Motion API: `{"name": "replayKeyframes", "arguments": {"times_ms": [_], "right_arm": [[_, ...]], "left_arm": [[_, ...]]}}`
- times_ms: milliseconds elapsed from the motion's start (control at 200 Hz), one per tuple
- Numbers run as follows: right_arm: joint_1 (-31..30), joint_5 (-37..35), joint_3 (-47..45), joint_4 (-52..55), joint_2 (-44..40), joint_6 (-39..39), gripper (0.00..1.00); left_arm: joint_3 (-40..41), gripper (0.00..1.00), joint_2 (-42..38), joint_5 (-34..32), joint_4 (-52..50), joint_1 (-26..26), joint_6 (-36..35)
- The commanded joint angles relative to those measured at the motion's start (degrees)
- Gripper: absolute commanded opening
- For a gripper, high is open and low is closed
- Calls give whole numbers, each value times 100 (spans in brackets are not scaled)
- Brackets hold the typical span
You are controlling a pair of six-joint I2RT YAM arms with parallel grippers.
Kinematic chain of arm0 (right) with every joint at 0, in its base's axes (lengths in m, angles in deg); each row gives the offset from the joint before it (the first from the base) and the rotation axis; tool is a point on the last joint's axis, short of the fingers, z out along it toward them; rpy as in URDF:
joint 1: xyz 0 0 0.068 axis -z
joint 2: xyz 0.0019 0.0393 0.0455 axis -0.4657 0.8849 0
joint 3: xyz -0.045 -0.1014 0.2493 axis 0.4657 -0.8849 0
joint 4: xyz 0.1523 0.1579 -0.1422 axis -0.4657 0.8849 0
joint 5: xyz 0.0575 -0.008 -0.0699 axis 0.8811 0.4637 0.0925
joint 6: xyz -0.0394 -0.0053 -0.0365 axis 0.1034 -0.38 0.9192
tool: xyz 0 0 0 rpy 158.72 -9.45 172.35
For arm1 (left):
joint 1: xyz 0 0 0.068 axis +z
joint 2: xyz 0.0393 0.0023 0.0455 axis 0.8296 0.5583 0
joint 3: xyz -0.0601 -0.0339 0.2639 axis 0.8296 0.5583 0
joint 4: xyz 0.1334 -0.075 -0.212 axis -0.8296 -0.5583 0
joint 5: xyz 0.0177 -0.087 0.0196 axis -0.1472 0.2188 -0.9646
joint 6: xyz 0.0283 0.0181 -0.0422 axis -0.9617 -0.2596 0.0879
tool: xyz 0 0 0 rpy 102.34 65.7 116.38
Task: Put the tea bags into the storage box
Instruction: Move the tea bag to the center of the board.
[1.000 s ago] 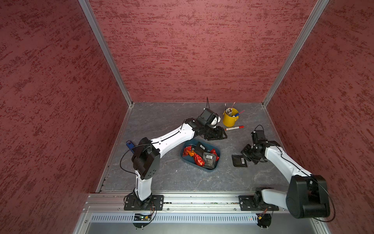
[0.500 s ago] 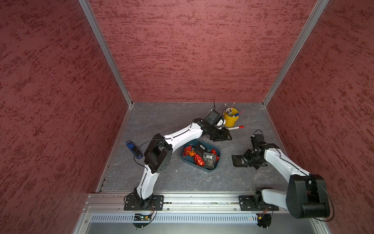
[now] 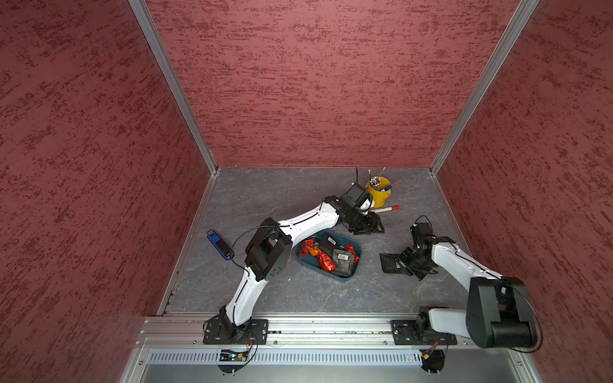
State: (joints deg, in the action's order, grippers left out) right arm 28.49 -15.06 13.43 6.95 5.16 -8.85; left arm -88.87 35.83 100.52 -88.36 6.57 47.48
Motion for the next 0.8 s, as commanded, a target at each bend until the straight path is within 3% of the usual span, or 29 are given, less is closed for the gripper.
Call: {"name": "replayKeyframes", "arguments": {"times_ms": [0,791], "right_arm": [[67,0,-72,-307,98,51,0],[100,346,32,-569,571,81,0]], "left_arm": [[-161,60,257,79,122,-99,49],[-906,59,1204,131,-343,-149,-70]]}}
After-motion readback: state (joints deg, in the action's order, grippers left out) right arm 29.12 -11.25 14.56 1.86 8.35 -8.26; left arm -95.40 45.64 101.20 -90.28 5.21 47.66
